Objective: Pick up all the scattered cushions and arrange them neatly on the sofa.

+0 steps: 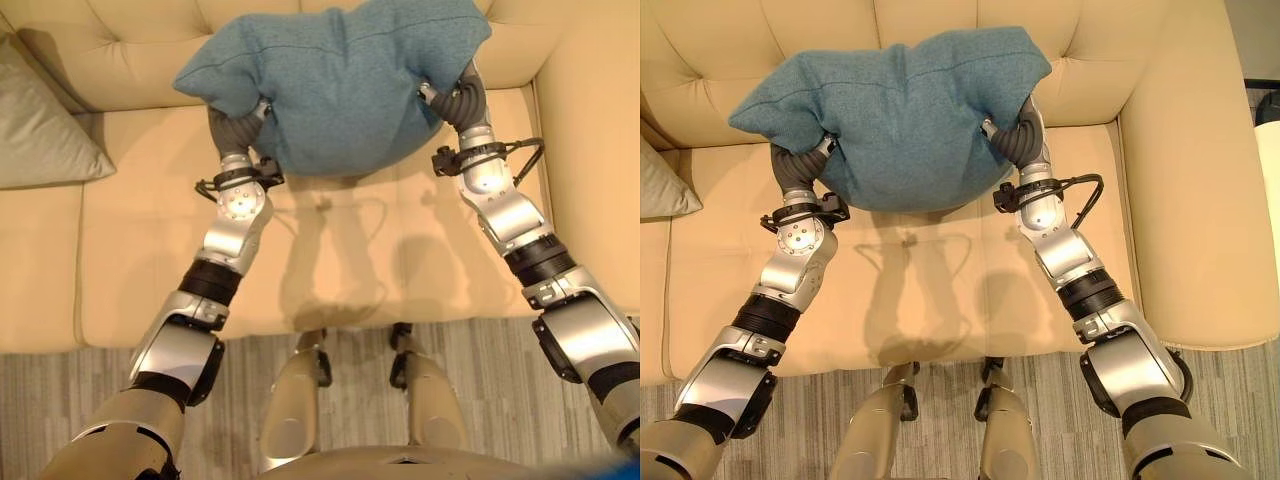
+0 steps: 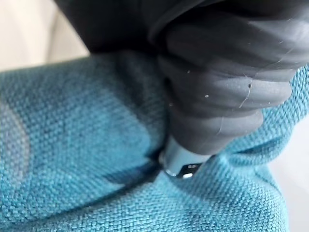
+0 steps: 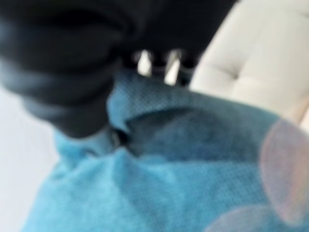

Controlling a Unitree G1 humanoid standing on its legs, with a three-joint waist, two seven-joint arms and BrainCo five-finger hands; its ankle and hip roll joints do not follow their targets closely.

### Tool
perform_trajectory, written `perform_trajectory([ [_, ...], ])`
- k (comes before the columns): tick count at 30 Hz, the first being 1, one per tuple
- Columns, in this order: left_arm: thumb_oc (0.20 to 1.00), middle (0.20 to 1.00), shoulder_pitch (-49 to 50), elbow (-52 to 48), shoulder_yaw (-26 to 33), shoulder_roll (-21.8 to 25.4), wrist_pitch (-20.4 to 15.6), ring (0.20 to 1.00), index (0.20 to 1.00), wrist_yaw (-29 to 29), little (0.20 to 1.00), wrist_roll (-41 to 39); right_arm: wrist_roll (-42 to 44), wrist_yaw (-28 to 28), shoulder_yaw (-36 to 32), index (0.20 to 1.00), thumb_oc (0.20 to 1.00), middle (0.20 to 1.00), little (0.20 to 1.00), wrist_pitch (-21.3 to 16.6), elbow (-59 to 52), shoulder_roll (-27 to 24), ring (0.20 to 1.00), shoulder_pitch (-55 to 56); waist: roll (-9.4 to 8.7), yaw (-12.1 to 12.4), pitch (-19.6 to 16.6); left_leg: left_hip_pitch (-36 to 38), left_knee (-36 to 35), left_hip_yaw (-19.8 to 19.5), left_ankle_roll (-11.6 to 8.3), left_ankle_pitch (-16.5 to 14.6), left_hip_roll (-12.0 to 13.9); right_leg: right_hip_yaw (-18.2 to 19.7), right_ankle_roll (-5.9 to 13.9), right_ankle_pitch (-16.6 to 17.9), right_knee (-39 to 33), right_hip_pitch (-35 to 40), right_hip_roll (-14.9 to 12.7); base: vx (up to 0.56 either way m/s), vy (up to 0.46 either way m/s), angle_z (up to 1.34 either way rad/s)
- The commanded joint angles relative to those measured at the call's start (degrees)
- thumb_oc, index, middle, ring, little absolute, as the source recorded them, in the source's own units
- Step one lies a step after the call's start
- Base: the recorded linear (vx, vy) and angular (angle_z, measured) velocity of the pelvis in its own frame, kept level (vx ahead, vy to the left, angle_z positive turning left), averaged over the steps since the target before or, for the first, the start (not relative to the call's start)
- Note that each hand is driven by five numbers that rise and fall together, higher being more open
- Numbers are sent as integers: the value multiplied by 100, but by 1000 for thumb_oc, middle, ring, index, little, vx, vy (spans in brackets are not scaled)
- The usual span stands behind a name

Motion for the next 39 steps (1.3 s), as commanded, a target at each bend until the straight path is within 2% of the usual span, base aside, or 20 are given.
perform_trajectory([
  [1, 200, 200, -1322, -297, -647, -57, -627, 200, 200, -260, 200, 316, -56, 137, 503, 200, 200, 200, 200, -647, -289, 520, 200, -1202, -187, 28, -243, 83, 412, -218, -530, -366, 6, 246, 397, 458, 95, -309, -207, 0, 0, 0],
  [13, 200, 200, -2378, 677, -877, 248, -494, 200, 200, -194, 200, 298, -64, -120, 708, 200, 200, 200, 200, -443, 920, 536, 200, -2230, -176, 99, -160, -517, 412, -356, -534, -198, -3, 244, 426, 593, 128, -858, -209, -3, -1, 1],
  [14, 357, 357, -2485, 785, -882, 253, -466, 357, 357, -126, 357, 347, -100, -178, 699, 200, 200, 200, 200, -437, 1066, 570, 200, -2294, -164, 105, -165, -554, 403, -360, -539, -190, -5, 249, 429, 603, 116, -892, -212, 0, 0, 0],
  [15, 1000, 1000, -2692, 988, -916, 259, -422, 1000, 1000, -67, 1000, 368, -241, -298, 759, 263, 263, 263, 263, -355, 1333, 606, 263, -2492, -169, 110, -166, -616, 389, -367, -545, -172, -8, 244, 440, 635, 97, -948, -211, 0, 0, 0],
  [16, 1000, 1000, -2702, 995, -919, 261, -424, 1000, 1000, -67, 1000, 366, -240, -299, 759, 445, 445, 445, 445, -359, 1342, 608, 445, -2503, -170, 109, -164, -621, 390, -367, -545, -171, -8, 244, 440, 636, 97, -953, -212, 7, 16, 4],
  [17, 1000, 1000, -2918, 1121, -939, 351, -362, 1000, 1000, 0, 1000, 406, -329, -443, 764, 947, 947, 947, 947, -277, 1615, 650, 947, -2685, -167, 134, -163, -698, 385, -389, -544, -154, -25, 253, 457, 673, 69, -1001, -206, 5, 4, 7],
  [18, 1000, 1000, -2928, 1127, -941, 354, -364, 1000, 1000, -2, 1000, 404, -328, -444, 765, 947, 947, 947, 947, -281, 1624, 653, 947, -2697, -168, 133, -161, -704, 387, -389, -544, -154, -25, 253, 457, 675, 68, -1006, -206, 17, 13, 6],
  [19, 1000, 1000, -3070, 1218, -988, 395, -339, 1000, 1000, 2, 1000, 436, -350, -514, 778, 1000, 1000, 1000, 1000, -243, 1793, 681, 1000, -2800, -160, 161, -169, -752, 400, -410, -536, -155, -38, 247, 467, 696, 50, -1040, -214, 15, 12, 6],
  [25, 1000, 1000, -3588, 1700, -1238, 777, -167, 1000, 1000, -37, 1000, 611, -109, -518, 856, 1000, 1000, 1000, 1000, -148, 2465, 684, 1000, -3169, -144, 190, -245, -855, 341, -422, -568, -107, -59, 236, 496, 793, -94, -1067, -223, 8, 9, 1],
  [27, 1000, 1000, -3711, 1842, -1289, 945, -105, 1000, 1000, 19, 1000, 733, -32, -718, 729, 1000, 1000, 1000, 1000, -138, 2704, 571, 1000, -3303, -137, 204, -276, -898, 310, -424, -576, -91, -76, 225, 519, 845, -162, -1089, -223, 34, 36, 1],
  [29, 1000, 1000, -3754, 1987, -1187, 1072, -39, 1000, 1000, 146, 1000, 801, -73, -1144, 439, 1000, 1000, 1000, 1000, -120, 2756, 437, 1000, -3376, -126, 226, -320, -920, 280, -423, -578, -83, -94, 218, 534, 862, -249, -1081, -211, 17, 12, 1],
  [33, 1000, 1000, -3857, 2180, -976, 1186, -27, 1000, 1000, 313, 1000, 740, -46, -1466, 292, 1000, 1000, 1000, 1000, -9, 3086, 135, 1000, -3595, -102, 283, -391, -880, 128, -456, -618, -14, -109, 191, 555, 897, -344, -1040, -214, 21, 12, 6],
  [35, 1000, 1000, -3878, 2205, -974, 1210, -37, 1000, 1000, 304, 1000, 713, 22, -1450, 298, 1000, 1000, 1000, 1000, -31, 3111, 108, 1000, -3628, -104, 286, -390, -869, 101, -456, -624, 4, -110, 185, 559, 907, -363, -1028, -211, 11, 2, 11],
  [38, 1000, 1000, -3860, 2264, -927, 1366, -78, 1000, 1000, 245, 1000, 586, 150, -1349, 430, 1000, 1000, 1000, 1000, -38, 3250, -199, 1000, -3724, -118, 298, -414, -841, 52, -464, -643, 38, -113, 165, 571, 934, -410, -995, -206, 7, 3, 4],
  [39, 1000, 1000, -3848, 2262, -921, 1516, -116, 1000, 1000, 192, 1000, 515, 229, -1161, 612, 1000, 1000, 1000, 1000, -39, 3334, -444, 1000, -3764, -147, 321, -427, -824, 41, -470, -655, 49, -110, 142, 582, 949, -438, -970, -203, 0, 0, 0],
])
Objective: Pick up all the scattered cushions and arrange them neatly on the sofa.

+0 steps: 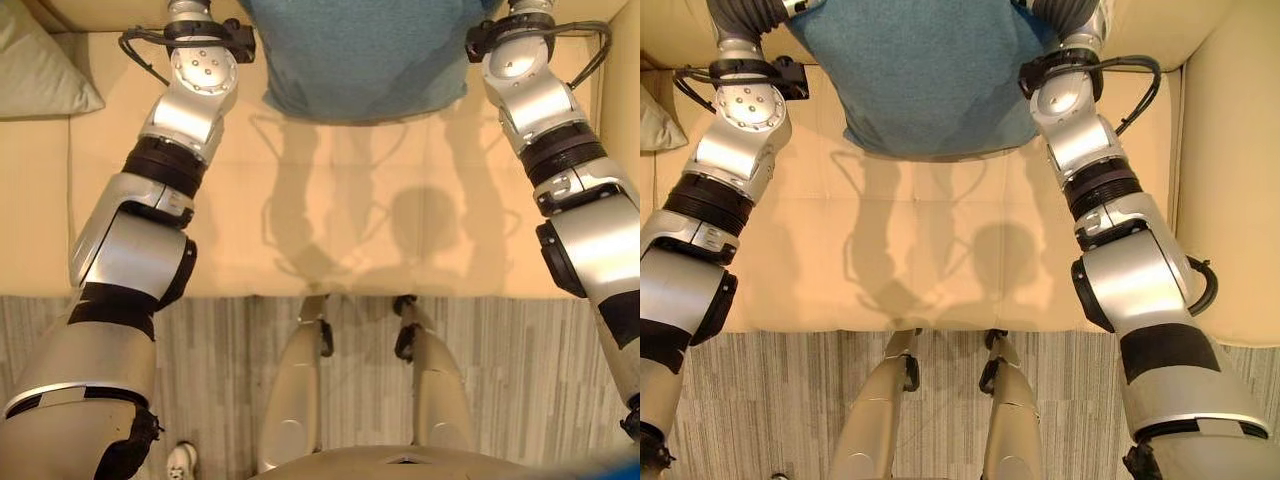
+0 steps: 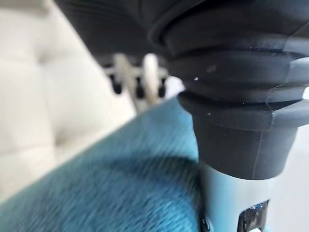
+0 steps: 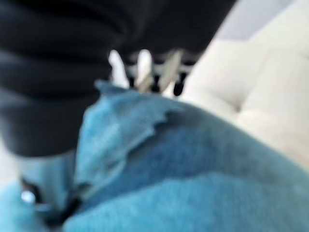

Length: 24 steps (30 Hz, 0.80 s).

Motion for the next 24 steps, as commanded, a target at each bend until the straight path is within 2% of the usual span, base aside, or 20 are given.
perform_trajectory([
  [1, 1000, 1000, -392, 219, 264, 416, -426, 1000, 1000, -8, 1000, 34, 209, 204, 497, 1000, 1000, 1000, 1000, -263, 155, -300, 1000, -572, -208, 31, -403, 604, -118, -76, -549, -290, -72, 251, 585, 961, -929, 429, -108, 0, 0, 0],
  [5, 1000, 1000, -412, 410, 197, 643, -456, 1000, 1000, -96, 1000, -115, 232, 305, 701, 1000, 1000, 1000, 1000, -262, 240, -596, 1000, -655, -212, 5, -411, 656, -147, -74, -558, -273, -63, 255, 591, 985, -938, 454, -108, 1, 3, 4],
  [7, 1000, 1000, -441, 518, 152, 922, -459, 1000, 1000, -185, 1000, -177, 194, 409, 924, 1000, 1000, 1000, 1000, -249, 354, -935, 1000, -709, -221, -11, -427, 719, -164, -39, -561, -272, -62, 274, 589, 984, -951, 497, -95, 1, 8, 2],
  [14, 1000, 1000, -149, 367, 242, 1220, -541, 1000, 1000, -328, 1000, -309, 264, 467, 876, 1000, 1000, 1000, 1000, -291, 240, -1452, 1000, -518, -203, -42, -429, 843, -168, -22, -560, -287, -59, 305, 590, 994, -976, 593, -88, 0, 0, 0],
  [15, 1000, 1000, 369, -166, 530, 1304, -631, 1000, 1000, -352, 1000, -262, 371, 549, 627, 1000, 1000, 1000, 1000, -393, -156, -1693, 1000, -76, -206, -63, -424, 940, -152, -3, -559, -318, -60, 290, 578, 967, -981, 700, -88, 0, 0, 0],
  [17, 1000, 1000, 633, -386, 652, 1338, -644, 1000, 1000, -387, 1000, -234, 326, 611, 592, 1000, 1000, 1000, 1000, -389, -347, -1797, 1000, 119, -208, -76, -428, 995, -155, 9, -560, -326, -56, 293, 571, 958, -978, 743, -89, 0, 0, 0],
  [20, 1000, 1000, 1660, -1109, 1188, 1315, -656, 1000, 1000, -493, 1000, -62, 242, 872, 201, 1000, 1000, 1000, 1000, -479, -1099, -2021, 1000, 989, -219, -100, -422, 1217, -148, 49, -560, -393, -57, 283, 550, 903, -966, 955, -92, 0, 0, 0],
  [24, 1000, 1000, 3224, -1899, 1870, 1102, -558, 1000, 1000, -703, 1000, 142, 177, 1344, -480, 1000, 1000, 1000, 1000, -562, -2159, -2199, 1000, 2698, -232, -160, -387, 1673, -168, 132, -603, -452, -42, 222, 534, 801, -940, 1406, -106, 15, -3, -5],
])
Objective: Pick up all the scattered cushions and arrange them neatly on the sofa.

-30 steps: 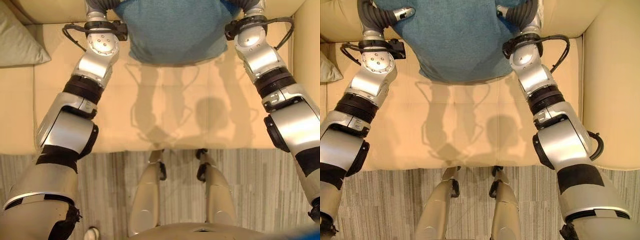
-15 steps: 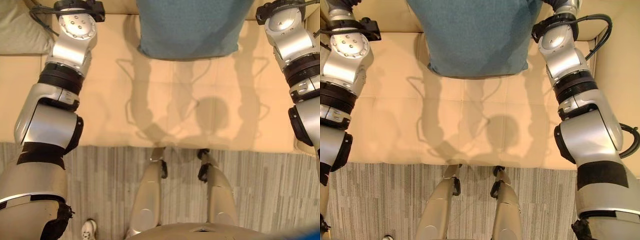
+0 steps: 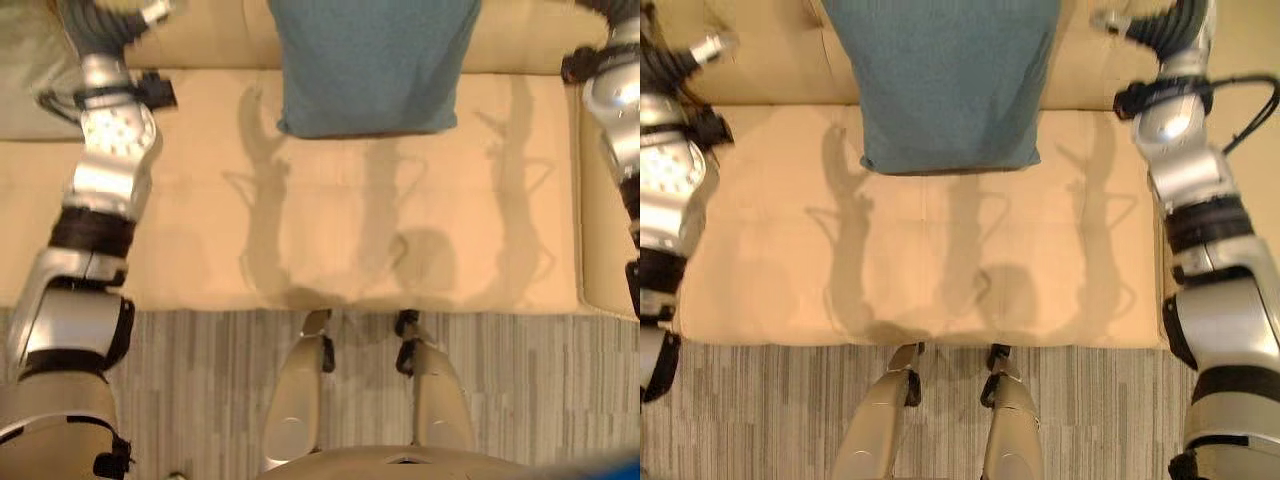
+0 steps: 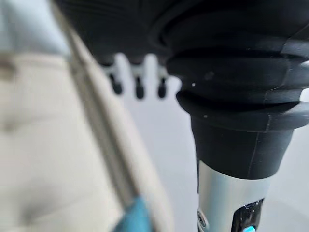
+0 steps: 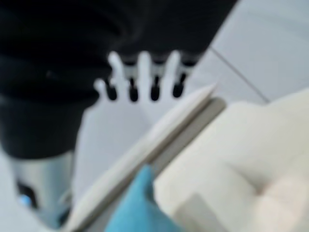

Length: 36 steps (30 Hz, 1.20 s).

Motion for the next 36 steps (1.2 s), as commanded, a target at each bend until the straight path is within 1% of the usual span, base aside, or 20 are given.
perform_trajectory([
  [1, 1000, 1000, 208, 39, 476, -247, -178, 1000, 1000, -237, 1000, 277, -125, 434, -165, 1000, 1000, 1000, 1000, -295, -86, -204, 1000, 597, -219, -46, -387, 732, 49, 86, -608, -436, 55, 115, 407, 878, -966, 601, -21, 36, -15, -4],
  [3, 1000, 1000, 1174, -392, 846, -641, -151, 1000, 1000, -332, 1000, 385, -278, 618, -645, 1000, 1000, 1000, 1000, -331, -568, -8, 1000, 1712, -207, -83, -440, 975, -76, 108, -639, -375, 73, 38, 408, 848, -978, 824, -8, 33, -24, 3],
  [4, 1000, 1000, 1516, -603, 936, -628, -121, 1000, 1000, -451, 1000, 487, -329, 708, -851, 1000, 1000, 1000, 1000, -322, -747, 31, 1000, 2119, -204, -88, -476, 1076, -117, 102, -639, -366, 82, 13, 403, 825, -987, 927, 2, 49, -22, 3],
  [5, 1000, 1000, 1983, -683, 1015, -830, -135, 1000, 1000, -577, 1000, 535, -329, 838, -986, 1000, 1000, 1000, 1000, -399, -850, 224, 1000, 2598, -206, -94, -524, 1208, -165, 110, -645, -353, 78, -19, 402, 802, -996, 1056, 20, 73, -25, 4],
  [7, 1000, 1000, 2295, -688, 1092, -1022, -128, 1000, 1000, -702, 1000, 459, -482, 955, -1028, 1000, 1000, 1000, 1000, -362, -936, 237, 1000, 2894, -208, -104, -561, 1314, -179, 110, -646, -360, 91, -48, 390, 763, -1005, 1172, 26, 44, -20, 10],
  [8, 1000, 1000, 3259, -547, 1237, -1765, -88, 1000, 1000, -1044, 1000, 226, -689, 1259, -1133, 1000, 1000, 1000, 1000, -406, -1078, 671, 1000, 3784, -199, -91, -637, 1623, -153, 119, -618, -449, 135, -98, 372, 637, -982, 1468, 50, 0, -12, 6],
  [9, 1000, 1000, 3265, -553, 1238, -1766, -86, 1000, 1000, -1046, 1000, 226, -692, 1259, -1137, 1000, 1000, 1000, 1000, -402, -1087, 671, 1000, 3793, -202, -95, -647, 1608, -154, 117, -613, -433, 128, -101, 371, 652, -990, 1458, 45, 0, 0, 0],
  [11, 1000, 1000, 3773, -171, 1242, -2024, 8, 1000, 1000, -1350, 1000, 238, -757, 1473, -1141, 1000, 1000, 1000, 1000, -453, -863, 934, 1000, 4239, -196, -106, -744, 1810, -149, 164, -613, -463, 165, -133, 369, 577, -948, 1635, 48, 0, 0, 0],
  [12, 1000, 1000, 4006, -51, 1276, -2152, 81, 1000, 1000, -1494, 1000, 200, -1091, 1539, -1109, 1000, 1000, 1000, 1000, -394, -855, 887, 1000, 4458, -184, -108, -787, 1926, -150, 171, -610, -496, 185, -145, 369, 519, -926, 1746, 64, 0, 0, 0],
  [13, 1000, 1000, 4194, 220, 1204, -2227, 162, 1000, 1000, -1654, 1000, 315, -1102, 1614, -1074, 1000, 1000, 1000, 1000, -410, -645, 1076, 1000, 4611, -173, -119, -829, 2018, -160, 191, -613, -496, 204, -146, 362, 473, -886, 1829, 82, 8, -23, -3],
  [15, 1000, 1000, 4322, 423, 1146, -2225, 199, 1000, 1000, -1674, 1000, 548, -1199, 1652, -1011, 1000, 1000, 1000, 1000, -417, -432, 1086, 1000, 4683, -175, -121, -872, 2087, -174, 197, -612, -491, 219, -160, 354, 460, -889, 1893, 88, 0, 0, 0],
  [16, 1000, 1000, 4612, 1125, 1078, -2437, 366, 1000, 1000, -1910, 1000, 767, -1424, 1814, -894, 1000, 1000, 1000, 1000, -372, -120, 1329, 1000, 5081, -167, -138, -953, 2284, -187, 209, -614, -527, 258, -159, 343, 369, -870, 2093, 140, 0, 0, 0],
  [18, 1000, 1000, 4752, 1868, 1018, -2595, 533, 1000, 1000, -2041, 1000, 1095, -1616, 1875, -837, 1000, 1000, 1000, 1000, -354, 261, 1518, 1000, 5338, -171, -148, -1081, 2423, -192, 220, -594, -557, 250, -161, 334, 333, -901, 2224, 184, 26, -40, -4],
  [19, 1000, 1000, 4796, 2445, 867, -2667, 625, 1000, 1000, -2017, 1000, 1634, -1716, 1939, -707, 1000, 1000, 1000, 1000, -343, 767, 1688, 1000, 5500, -174, -167, -1194, 2528, -192, 233, -578, -589, 265, -130, 326, 302, -931, 2334, 225, 25, -33, -2],
  [20, 1000, 1000, 4795, 2450, 866, -2669, 622, 1000, 1000, -2015, 1000, 1638, -1718, 1936, -705, 1000, 1000, 1000, 1000, -347, 772, 1690, 1000, 5499, -173, -166, -1194, 2533, -195, 234, -579, -590, 266, -129, 326, 303, -935, 2339, 227, 9, -50, -4],
  [21, 1000, 1000, 4808, 3201, 797, -2835, 733, 1000, 1000, -2138, 1000, 2001, -1950, 1987, -528, 1000, 1000, 1000, 1000, -313, 1251, 1861, 1000, 5625, -165, -178, -1278, 2649, -210, 256, -575, -602, 292, -109, 320, 266, -972, 2448, 274, -2, -31, -7],
  [23, 1000, 1000, 4817, 3427, 810, -2913, 762, 1000, 1000, -2151, 1000, 1998, -2025, 1980, -490, 1000, 1000, 1000, 1000, -321, 1405, 1929, 1000, 5690, -164, -181, -1315, 2702, -223, 274, -580, -604, 298, -87, 316, 252, -997, 2498, 296, 4, -44, -8],
  [24, 1000, 1000, 4849, 3862, 838, -3000, 798, 1000, 1000, -2138, 1000, 2184, -2189, 2019, -392, 1000, 1000, 1000, 1000, -292, 1689, 2056, 1000, 5826, -167, -196, -1385, 2788, -240, 290, -582, -621, 303, -69, 304, 217, -1020, 2585, 331, 1, -73, -6],
  [32, 1000, 1000, 4940, 4414, 799, -3108, 893, 1000, 1000, -2169, 1000, 2482, -2565, 2028, -202, 1000, 1000, 1000, 1000, -162, 2653, 2348, 1000, 6031, -136, -223, -1495, 3047, -222, 287, -584, -652, 363, 16, 195, -9, -896, 2829, 460, -13, -72, -8],
  [36, 1000, 1000, 4931, 4361, 788, -3082, 895, 1000, 1000, -2162, 1000, 2406, -2513, 2018, -180, 1000, 1000, 1000, 1000, -158, 2738, 2386, 1000, 6064, -125, -244, -1411, 2940, -160, 229, -676, -481, 482, 78, 96, -95, -912, 2840, 610, -101, -105, -2],
])
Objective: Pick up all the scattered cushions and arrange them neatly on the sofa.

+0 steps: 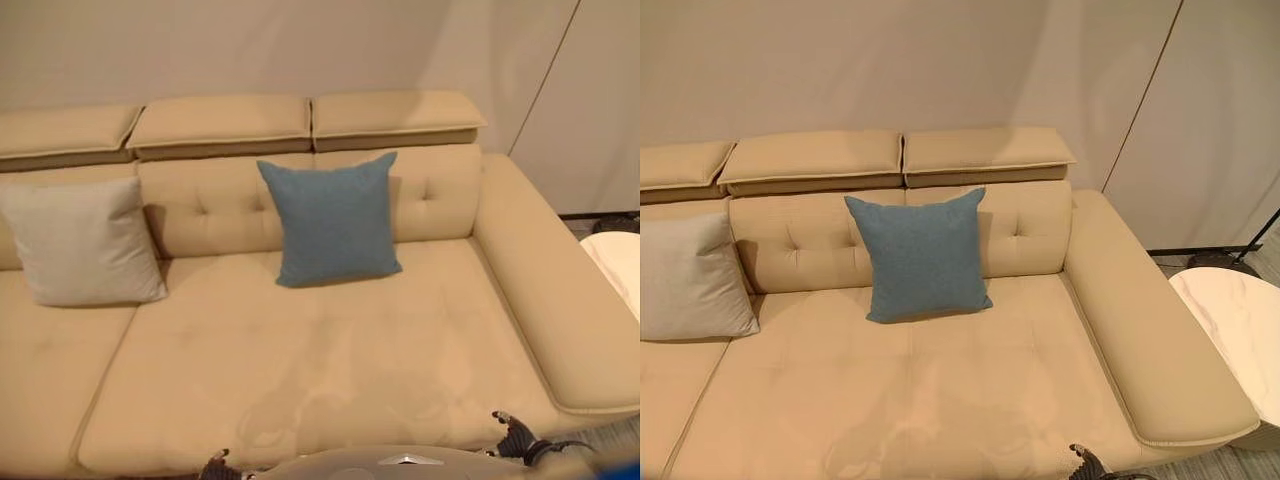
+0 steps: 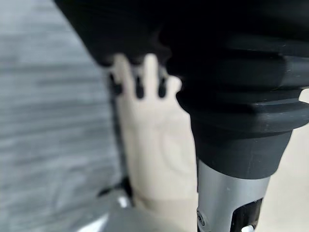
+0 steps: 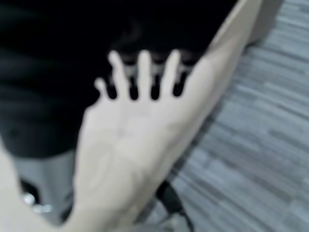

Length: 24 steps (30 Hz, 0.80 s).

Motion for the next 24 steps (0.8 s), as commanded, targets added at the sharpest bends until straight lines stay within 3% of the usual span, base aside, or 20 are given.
perform_trajectory([
  [1, 1000, 1000, -342, -174, 114, 319, -47, 1000, 1000, 33, 1000, 24, 6, -99, 111, 1000, 1000, 1000, 1000, -4, -56, 36, 1000, -423, -392, -24, 411, 258, 180, 76, -494, 180, 91, 69, 218, 212, -199, 48, 92, -193, -128, 2],
  [4, 1000, 1000, -515, -186, 53, 299, -34, 1000, 1000, 60, 1000, -64, 148, -146, 91, 1000, 1000, 1000, 1000, 23, 88, 74, 1000, -502, -468, -39, 518, -159, 506, -26, -547, 262, 148, 7, 172, 275, -401, -29, 152, -268, -137, 35],
  [6, 1000, 1000, -676, -107, 2, 239, -37, 1000, 1000, 56, 1000, -118, 194, -172, 115, 1000, 1000, 1000, 1000, 50, 191, 89, 1000, -591, -653, -82, 594, -226, 1538, -141, -418, -302, -106, 47, 130, 457, -394, -228, 22, -248, -88, 35],
  [10, 1000, 1000, -701, -91, -1, 107, -31, 1000, 1000, 22, 1000, -258, 182, -184, 48, 1000, 1000, 1000, 1000, 120, 346, 130, 1000, -620, -645, -236, 453, 176, 1934, -199, -339, -791, -354, 155, 142, 661, -346, -482, -25, -108, 39, 27],
  [13, 1000, 1000, -750, -110, -51, 68, -11, 1000, 1000, 52, 1000, -273, 218, -176, 12, 1000, 1000, 1000, 1000, 183, 403, 182, 1000, -628, -499, -377, 421, 671, 1320, -236, -254, -966, -469, 154, 259, 785, -201, -754, -49, -132, 145, 12],
  [15, 1000, 1000, -807, -139, -67, 41, -8, 1000, 1000, 73, 1000, -320, 243, -177, -4, 1000, 1000, 1000, 1000, 204, 432, 242, 1000, -654, -509, -417, 460, 714, 972, -231, -139, -1170, -608, 203, 342, 976, -151, -919, -167, -208, 201, 11],
  [16, 1000, 1000, -833, -155, -53, 39, -23, 1000, 1000, 82, 1000, -389, 201, -199, -27, 1000, 1000, 1000, 1000, 236, 421, 287, 1000, -736, -549, -386, 538, 696, 810, -223, -17, -1258, -767, 198, 486, 1193, -158, -1088, -301, -197, 191, 10],
  [21, 1000, 1000, -818, -179, 6, 105, -63, 1000, 1000, 121, 1000, -327, 130, -196, -25, 1000, 1000, 1000, 1000, 287, 490, 383, 1000, -879, -568, -275, 648, 672, 607, -121, 93, -1186, -887, 97, 693, 1438, -206, -1275, -573, -195, 154, -32],
  [23, 1000, 1000, -834, -191, -13, 201, -71, 1000, 1000, 113, 1000, -300, 152, -161, 14, 1000, 1000, 1000, 1000, 303, 480, 439, 1000, -943, -554, -316, 712, 604, 596, -141, 162, -1092, -848, 625, 691, 1327, 153, -1413, -524, -237, 99, -21],
  [24, 1000, 1000, -833, -181, -46, 276, -79, 1000, 1000, 133, 1000, -237, 163, -163, 69, 1000, 1000, 1000, 1000, 291, 449, 448, 1000, -984, -516, -246, 713, 470, 630, -110, 228, -995, -825, 670, 561, 999, 545, -1261, -451, -285, 114, -5],
])
